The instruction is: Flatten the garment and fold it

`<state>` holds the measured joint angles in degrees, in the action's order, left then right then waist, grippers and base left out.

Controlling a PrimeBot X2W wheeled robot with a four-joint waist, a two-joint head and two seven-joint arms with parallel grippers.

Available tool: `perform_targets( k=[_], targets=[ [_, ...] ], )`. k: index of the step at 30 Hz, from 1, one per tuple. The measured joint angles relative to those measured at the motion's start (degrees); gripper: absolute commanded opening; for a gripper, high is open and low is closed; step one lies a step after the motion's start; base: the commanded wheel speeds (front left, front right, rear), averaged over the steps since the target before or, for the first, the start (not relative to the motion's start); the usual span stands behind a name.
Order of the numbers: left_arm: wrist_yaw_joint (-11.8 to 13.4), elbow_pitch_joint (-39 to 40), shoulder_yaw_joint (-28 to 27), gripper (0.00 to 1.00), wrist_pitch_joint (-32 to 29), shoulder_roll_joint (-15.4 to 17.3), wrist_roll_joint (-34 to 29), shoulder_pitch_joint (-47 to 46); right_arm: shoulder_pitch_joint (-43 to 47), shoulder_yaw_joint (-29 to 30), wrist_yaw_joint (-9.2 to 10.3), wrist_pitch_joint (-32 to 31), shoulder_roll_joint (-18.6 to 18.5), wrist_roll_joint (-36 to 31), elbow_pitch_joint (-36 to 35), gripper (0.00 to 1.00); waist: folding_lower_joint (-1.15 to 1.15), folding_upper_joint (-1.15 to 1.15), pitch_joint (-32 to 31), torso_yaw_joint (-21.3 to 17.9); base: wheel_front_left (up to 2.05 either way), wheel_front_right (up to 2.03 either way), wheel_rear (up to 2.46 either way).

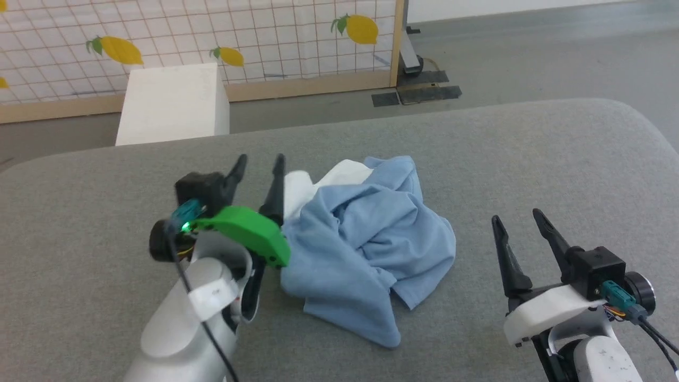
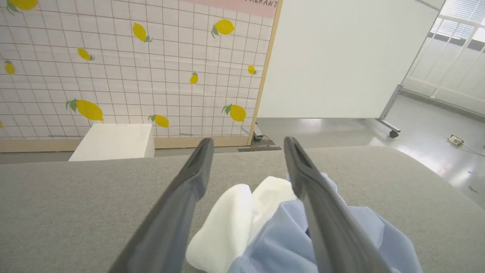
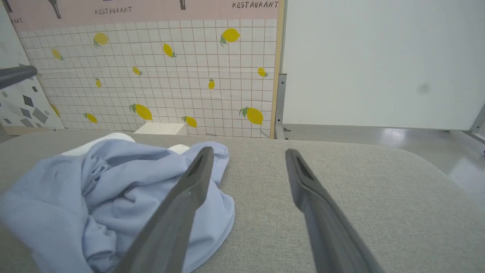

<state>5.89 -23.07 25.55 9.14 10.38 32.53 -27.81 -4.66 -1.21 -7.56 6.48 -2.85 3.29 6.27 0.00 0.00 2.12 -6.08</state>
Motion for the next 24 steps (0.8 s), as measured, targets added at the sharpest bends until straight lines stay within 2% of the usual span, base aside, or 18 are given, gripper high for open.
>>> perform_targets(
  k=[6,12,18,24],
  targets=[
    [1.78,4.82,-3.28,1.00,5.19,2.13,-2.15,7.15,0.42,0.03,0.00,-0.31,0.00,-0.78,-1.07,1.00,0.00,0.00,-1.77,1.49,0.00,0.00,0.00],
    [1.02,9.03,-6.87,1.00,5.59,2.60,-3.69,15.40,2.02,0.33,0.01,-1.30,0.00,-1.33,-2.07,1.00,0.00,0.00,-2.82,3.21,0.00,0.00,0.00],
    [-1.52,8.04,-4.23,1.00,5.46,1.81,-5.24,20.57,2.63,0.68,0.00,-2.01,0.01,-1.32,-3.01,1.00,0.00,0.00,-2.57,4.93,0.00,0.00,0.00],
    [-3.85,2.90,1.10,1.00,-2.97,-2.15,-4.68,19.47,2.60,0.42,0.01,-2.20,0.00,-1.26,-3.36,1.00,0.00,0.00,-0.87,5.64,0.00,0.00,0.00]
  ],
)
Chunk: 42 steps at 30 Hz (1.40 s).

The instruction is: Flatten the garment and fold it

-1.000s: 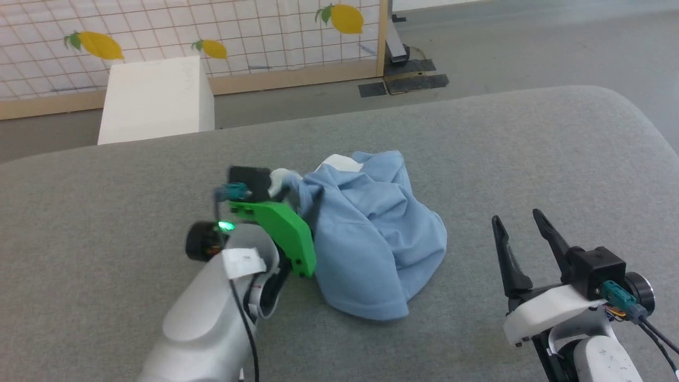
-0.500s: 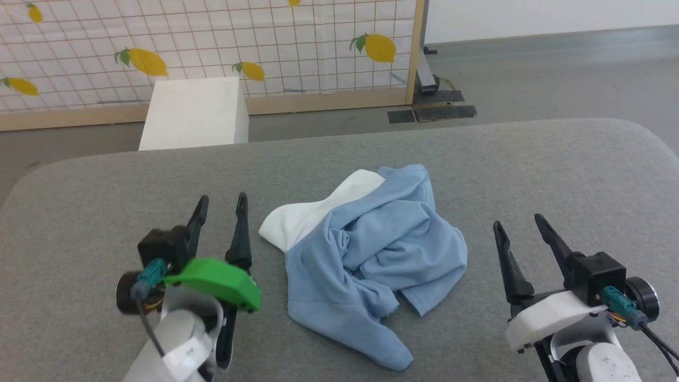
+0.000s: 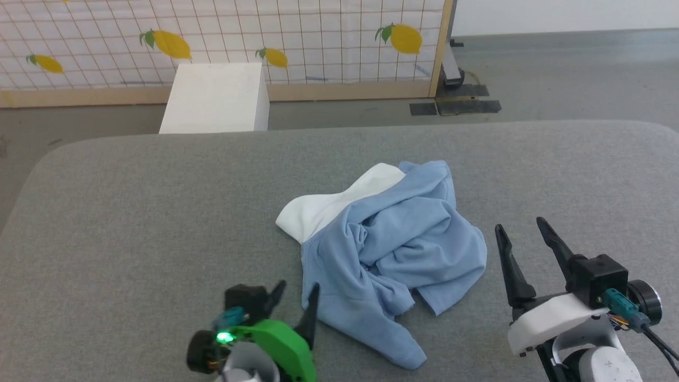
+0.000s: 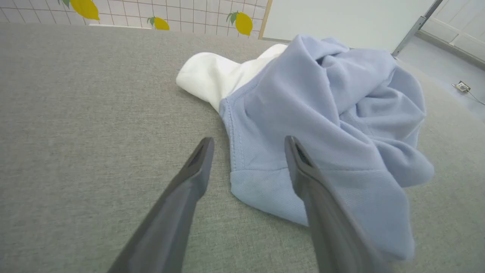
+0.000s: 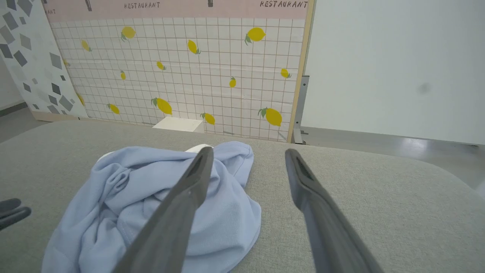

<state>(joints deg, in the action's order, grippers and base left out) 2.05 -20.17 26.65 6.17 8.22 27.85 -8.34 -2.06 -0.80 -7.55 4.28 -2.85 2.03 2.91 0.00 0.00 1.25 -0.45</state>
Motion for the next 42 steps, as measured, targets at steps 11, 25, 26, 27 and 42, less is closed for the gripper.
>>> perform_targets(
  k=[11,25,26,27,42],
  targets=[
    [5.34,-9.10,2.38,0.82,-24.50,-2.60,4.15,-7.33,-0.44,-0.83,-0.01,0.37,0.01,0.96,1.15,1.00,0.00,0.00,2.20,-2.52,0.00,0.00,0.00],
    [11.87,3.97,-9.17,0.00,-17.06,5.45,6.77,-1.46,-0.48,0.41,0.00,1.05,0.01,1.51,1.75,1.00,-0.01,0.00,2.30,-0.51,0.00,0.00,0.00],
    [12.69,5.08,-10.20,0.00,-16.91,6.38,6.89,-0.86,-0.47,0.44,0.00,1.07,0.00,1.51,1.77,1.00,0.00,0.00,2.28,-0.21,0.00,0.00,0.00],
    [13.71,6.49,-11.51,0.00,-16.83,7.51,6.97,0.04,-0.48,0.41,0.00,1.08,0.00,1.51,1.79,1.00,0.00,0.00,2.25,0.16,0.00,0.00,0.00],
    [16.73,11.21,-18.90,1.00,-6.70,8.69,9.27,7.33,-2.10,1.41,0.00,-1.75,0.00,0.11,1.99,1.00,0.00,0.00,3.59,5.61,0.00,0.00,0.00]
  ],
)
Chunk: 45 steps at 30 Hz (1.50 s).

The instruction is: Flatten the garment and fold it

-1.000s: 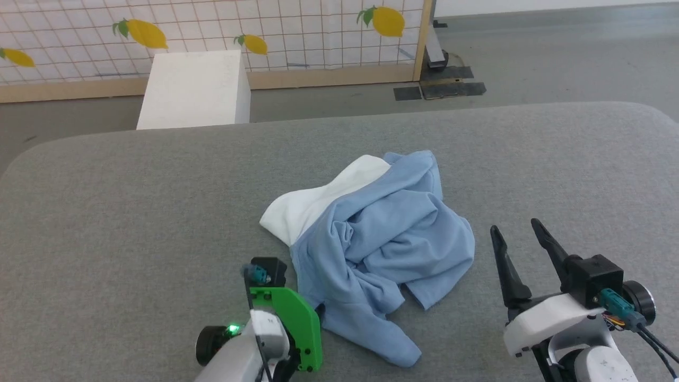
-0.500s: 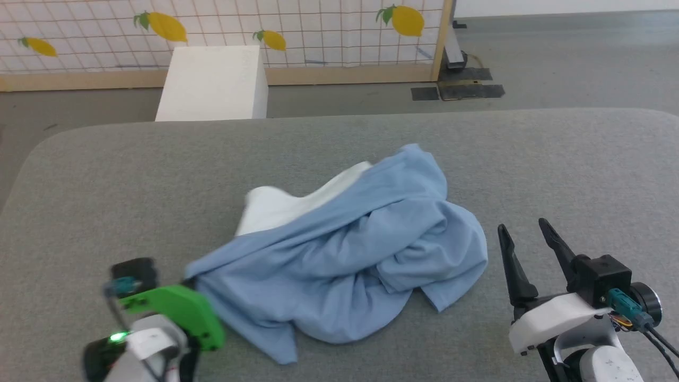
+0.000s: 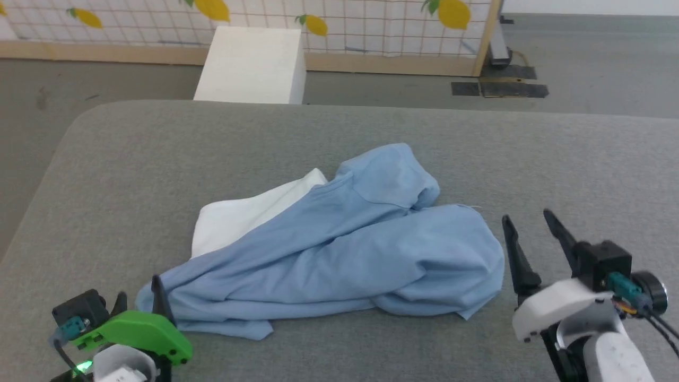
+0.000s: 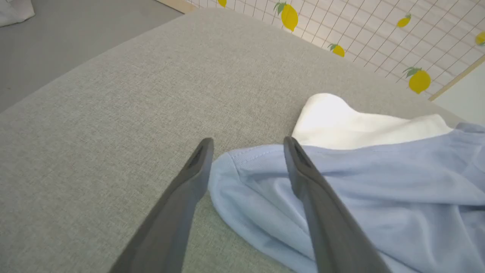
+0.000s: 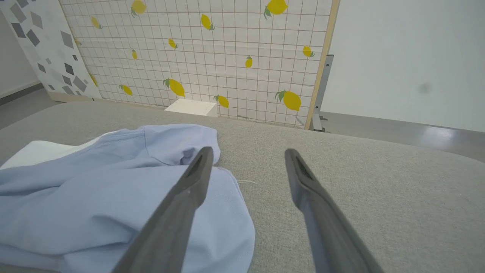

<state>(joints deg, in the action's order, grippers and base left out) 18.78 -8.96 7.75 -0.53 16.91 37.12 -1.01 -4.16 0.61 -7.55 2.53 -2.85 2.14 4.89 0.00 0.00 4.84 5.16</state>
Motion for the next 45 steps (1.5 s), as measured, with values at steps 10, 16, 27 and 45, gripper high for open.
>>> perform_targets(
  k=[10,16,27,45],
  targets=[
    [-5.73,1.49,-1.29,1.00,15.02,-8.89,-7.76,-4.35,-16.46,0.68,0.00,-7.58,0.02,-0.53,8.26,1.00,0.00,0.00,2.88,6.11,0.00,0.00,0.00],
    [-10.58,5.54,-4.53,1.00,15.29,-13.06,-14.96,-6.20,-28.25,1.99,-0.01,-18.24,-0.70,-1.46,21.85,1.00,0.00,0.00,5.98,10.18,0.00,0.00,0.00],
    [-11.58,5.75,-1.36,1.00,15.32,-13.77,-14.33,-7.86,-38.41,7.08,0.01,-40.91,-2.01,-6.69,37.96,0.96,0.00,0.00,11.55,16.10,0.00,0.00,0.00],
    [-13.06,1.64,-4.60,1.00,15.32,-13.86,-17.92,-5.01,-19.12,17.64,-0.01,-25.62,-3.33,-5.34,14.16,0.00,-0.01,0.00,6.83,10.99,0.00,0.00,0.00]
  ],
)
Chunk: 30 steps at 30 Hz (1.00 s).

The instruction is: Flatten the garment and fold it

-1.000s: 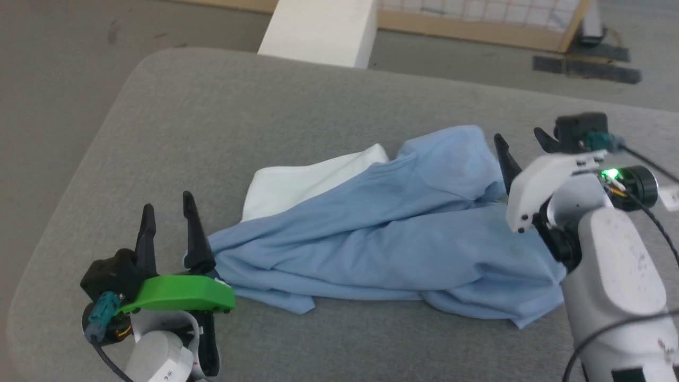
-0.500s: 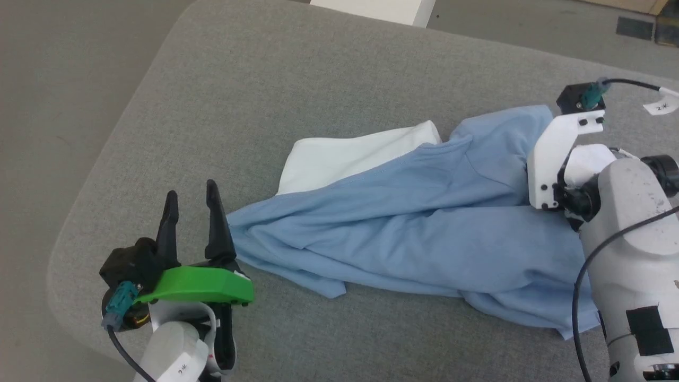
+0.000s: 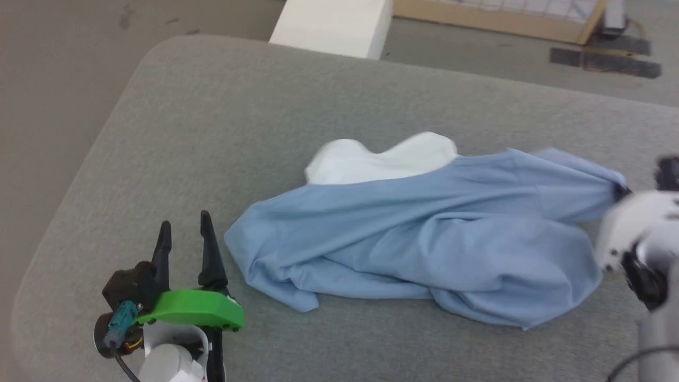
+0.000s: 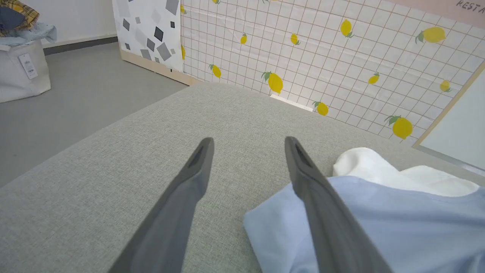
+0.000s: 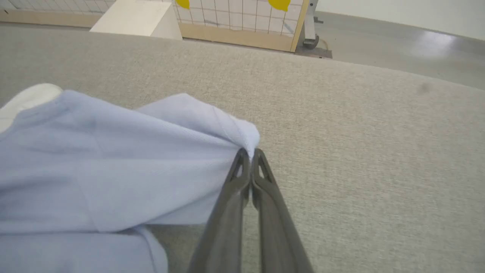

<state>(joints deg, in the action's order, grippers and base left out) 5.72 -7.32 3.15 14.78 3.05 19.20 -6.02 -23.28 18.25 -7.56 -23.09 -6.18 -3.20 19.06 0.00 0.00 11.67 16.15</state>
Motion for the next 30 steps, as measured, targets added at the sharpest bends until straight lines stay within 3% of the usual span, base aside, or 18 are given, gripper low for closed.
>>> perform_targets(
  k=[5,9,12,16,17,18,19,25,29,30],
  targets=[
    [-1.14,-1.82,0.11,1.00,0.01,-0.01,-0.67,0.44,9.93,7.47,0.00,-0.91,2.30,-0.56,-10.29,0.00,0.00,0.00,-2.64,-3.61,0.00,0.00,0.00],
    [-1.89,-3.79,0.44,1.00,0.01,-0.01,-0.67,0.59,16.45,9.96,0.00,-4.35,3.19,-0.07,-15.71,0.00,0.00,0.00,-4.20,-6.31,0.00,0.00,0.00],
    [-2.24,-5.81,0.86,1.00,-0.52,0.07,-0.65,0.42,19.93,10.80,0.00,-7.59,3.22,3.43,-16.16,0.00,0.00,0.00,-5.10,-8.39,0.00,0.00,0.00],
    [-2.46,-7.92,1.35,1.00,-4.06,0.54,-0.65,-2.03,21.90,10.40,0.00,-7.50,3.30,6.76,-14.84,0.00,0.00,0.00,-5.58,-10.67,0.00,0.00,0.00],
    [-2.46,-8.44,1.36,1.00,-5.00,0.73,-0.65,-2.98,21.97,10.16,0.00,-6.78,3.33,7.40,-14.55,0.29,0.00,0.00,-5.57,-11.09,0.00,0.00,0.00],
    [-2.46,-9.25,1.37,1.00,-6.61,0.99,-0.62,-4.35,21.99,9.62,0.00,-5.57,3.33,7.92,-14.27,0.75,0.00,0.00,-5.51,-11.58,0.00,0.00,0.00],
    [-2.46,-10.26,1.38,1.00,-8.56,1.25,-0.55,-5.87,21.99,8.95,0.00,-4.48,3.31,8.40,-13.93,1.00,0.00,0.00,-5.39,-12.05,0.00,0.00,0.00],
    [-1.96,-16.83,1.46,1.00,-18.90,3.39,-0.19,-15.01,21.93,6.03,0.00,3.98,3.31,10.28,-12.24,1.00,0.00,0.00,-4.01,-14.34,0.00,0.00,0.00],
    [0.09,-22.08,1.30,1.00,-26.83,4.80,0.00,-19.92,21.58,2.71,0.00,10.12,3.27,9.98,-12.17,1.00,0.00,0.00,-2.69,-16.15,0.00,0.00,0.00],
    [0.91,-24.81,1.29,1.00,-31.33,5.39,0.07,-22.58,20.88,0.30,0.00,13.18,3.32,9.99,-12.43,1.00,0.00,0.00,-1.60,-17.62,0.00,0.00,0.00]
  ],
)
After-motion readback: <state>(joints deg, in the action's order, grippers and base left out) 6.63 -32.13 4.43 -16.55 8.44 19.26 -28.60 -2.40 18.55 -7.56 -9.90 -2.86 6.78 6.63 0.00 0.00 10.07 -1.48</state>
